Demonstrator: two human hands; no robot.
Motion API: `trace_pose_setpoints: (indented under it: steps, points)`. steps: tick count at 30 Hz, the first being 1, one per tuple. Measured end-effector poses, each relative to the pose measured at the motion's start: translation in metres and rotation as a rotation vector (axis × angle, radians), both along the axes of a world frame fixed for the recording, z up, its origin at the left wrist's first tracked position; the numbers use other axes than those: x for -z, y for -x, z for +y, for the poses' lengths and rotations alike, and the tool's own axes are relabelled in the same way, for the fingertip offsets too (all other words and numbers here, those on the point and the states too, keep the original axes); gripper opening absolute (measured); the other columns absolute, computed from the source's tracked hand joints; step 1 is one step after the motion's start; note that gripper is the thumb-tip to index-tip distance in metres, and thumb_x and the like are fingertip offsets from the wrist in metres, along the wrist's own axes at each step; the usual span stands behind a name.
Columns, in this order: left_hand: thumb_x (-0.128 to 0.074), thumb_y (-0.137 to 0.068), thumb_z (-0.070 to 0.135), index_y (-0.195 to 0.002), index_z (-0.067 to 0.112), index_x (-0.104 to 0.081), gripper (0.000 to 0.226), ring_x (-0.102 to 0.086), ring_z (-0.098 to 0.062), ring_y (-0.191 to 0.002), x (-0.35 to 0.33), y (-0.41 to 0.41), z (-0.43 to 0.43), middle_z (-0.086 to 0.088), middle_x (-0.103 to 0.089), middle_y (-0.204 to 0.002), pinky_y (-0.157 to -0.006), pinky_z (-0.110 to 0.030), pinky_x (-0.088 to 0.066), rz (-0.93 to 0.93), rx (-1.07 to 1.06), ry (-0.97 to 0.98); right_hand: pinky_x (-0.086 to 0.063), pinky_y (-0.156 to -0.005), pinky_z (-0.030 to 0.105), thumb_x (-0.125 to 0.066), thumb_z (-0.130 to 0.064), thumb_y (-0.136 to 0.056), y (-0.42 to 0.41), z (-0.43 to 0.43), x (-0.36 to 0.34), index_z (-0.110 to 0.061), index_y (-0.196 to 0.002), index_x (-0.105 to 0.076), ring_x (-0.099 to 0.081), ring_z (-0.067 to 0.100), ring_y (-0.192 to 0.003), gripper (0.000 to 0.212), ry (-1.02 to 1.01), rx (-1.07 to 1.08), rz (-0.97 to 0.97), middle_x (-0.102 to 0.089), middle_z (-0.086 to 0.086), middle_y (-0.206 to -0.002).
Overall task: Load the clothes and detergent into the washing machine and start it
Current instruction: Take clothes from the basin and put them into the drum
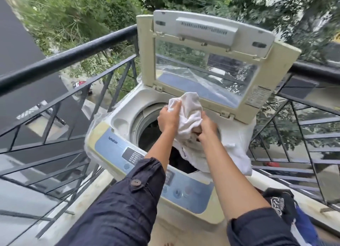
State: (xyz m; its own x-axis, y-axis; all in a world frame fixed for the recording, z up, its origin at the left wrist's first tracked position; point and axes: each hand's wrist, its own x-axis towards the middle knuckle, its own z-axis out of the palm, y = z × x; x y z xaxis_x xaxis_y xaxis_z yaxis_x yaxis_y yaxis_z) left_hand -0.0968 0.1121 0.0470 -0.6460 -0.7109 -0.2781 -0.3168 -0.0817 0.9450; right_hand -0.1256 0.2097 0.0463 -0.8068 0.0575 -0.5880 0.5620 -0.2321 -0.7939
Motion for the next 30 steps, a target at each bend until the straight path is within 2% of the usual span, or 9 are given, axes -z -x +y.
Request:
trace_pose_setpoints:
  steps: [3, 10, 13, 15, 17, 19, 22, 27, 30]
  points:
    - [-0.061, -0.084, 0.048, -0.109, 0.008, -0.062, 0.047, -0.06, -0.03, -0.106, 0.012, -0.003, -0.012, -0.012, -0.066, -0.113, -0.088, -0.033, -0.045, -0.033, 0.0, 0.03, -0.035, -0.031, 0.014, -0.058, -0.022, -0.088, 0.005, -0.012, 0.019, -0.016, -0.061, -0.049, -0.044, 0.007, -0.027, 0.029, 0.082, -0.073, -0.033, -0.047, -0.005, -0.035]
    - [-0.061, -0.085, 0.029, -0.119, 0.022, -0.057, 0.035, -0.058, -0.024, -0.11, 0.041, -0.007, -0.017, -0.004, -0.063, -0.118, -0.096, -0.033, -0.046, -0.096, 0.118, -0.021, -0.019, -0.023, 0.006, -0.032, -0.016, -0.101, 0.006, -0.015, 0.04, -0.013, -0.062, -0.037, -0.033, 0.006, -0.014, 0.04, 0.094, -0.106, -0.171, -0.036, -0.002, -0.023]
    - [-0.059, -0.086, 0.033, -0.128, 0.029, -0.053, 0.043, -0.053, -0.024, -0.119, 0.05, -0.007, -0.011, -0.002, -0.058, -0.129, -0.109, -0.041, -0.035, -0.116, 0.109, -0.051, -0.036, -0.033, 0.016, -0.046, -0.015, -0.095, 0.002, -0.01, 0.05, -0.011, -0.072, -0.051, -0.047, 0.016, -0.029, 0.025, -0.021, -0.123, -0.16, -0.048, 0.005, -0.038]
    - [-0.055, -0.09, 0.035, -0.131, 0.028, -0.052, 0.042, -0.049, -0.024, -0.125, 0.05, -0.006, -0.004, -0.001, -0.056, -0.133, -0.114, -0.047, -0.025, -0.113, 0.086, -0.041, -0.05, -0.062, 0.033, -0.051, -0.013, -0.09, 0.003, -0.004, 0.06, -0.007, -0.089, -0.061, -0.055, 0.021, -0.06, 0.012, -0.031, -0.141, -0.128, -0.056, 0.006, -0.069]
    - [-0.052, -0.092, 0.036, -0.129, 0.027, -0.053, 0.039, -0.049, -0.023, -0.126, 0.05, -0.002, 0.005, -0.001, -0.058, -0.132, -0.115, -0.047, -0.025, -0.098, 0.079, -0.041, -0.046, -0.09, 0.05, -0.05, -0.015, -0.091, 0.002, 0.003, 0.054, -0.009, -0.108, -0.063, -0.052, 0.021, -0.084, 0.022, -0.058, -0.177, -0.113, -0.055, 0.001, -0.089]
    - [-0.05, -0.094, 0.037, -0.128, 0.026, -0.054, 0.036, -0.052, -0.021, -0.122, 0.048, 0.001, 0.018, -0.001, -0.059, -0.129, -0.11, -0.038, -0.033, -0.073, 0.09, -0.048, -0.037, -0.099, 0.057, -0.047, -0.018, -0.093, 0.002, 0.012, 0.045, -0.014, -0.12, -0.06, -0.047, 0.02, -0.107, 0.03, -0.065, -0.22, -0.121, -0.053, 0.001, -0.113]
    - [-0.048, -0.096, 0.032, -0.126, 0.021, -0.056, 0.033, -0.054, -0.016, -0.109, 0.043, 0.007, 0.043, 0.0, -0.061, -0.121, -0.091, -0.026, -0.037, -0.017, 0.091, -0.069, -0.035, -0.1, 0.054, -0.047, -0.02, -0.094, 0.01, 0.034, 0.039, -0.015, -0.122, -0.06, -0.044, 0.023, -0.124, 0.031, -0.049, -0.224, -0.066, -0.053, 0.002, -0.125]
    - [-0.05, -0.092, 0.031, -0.106, 0.022, -0.063, 0.021, -0.065, -0.02, -0.099, 0.034, 0.019, 0.098, 0.0, -0.07, -0.102, -0.097, -0.037, -0.049, 0.032, 0.11, -0.083, -0.044, -0.068, 0.033, -0.057, -0.022, -0.081, 0.02, 0.097, 0.031, -0.018, -0.087, -0.064, -0.057, 0.019, -0.094, 0.01, -0.119, -0.107, 0.047, -0.06, -0.001, -0.096]
    - [-0.049, -0.092, 0.025, -0.095, 0.02, -0.063, 0.015, -0.066, -0.007, -0.068, 0.031, 0.025, 0.148, 0.004, -0.07, -0.082, -0.084, -0.034, -0.051, 0.117, 0.117, -0.1, -0.039, -0.064, 0.028, -0.06, -0.023, -0.08, 0.024, 0.151, 0.032, -0.018, -0.07, -0.058, -0.055, 0.014, -0.077, 0.012, -0.126, -0.022, 0.082, -0.062, -0.004, -0.08]
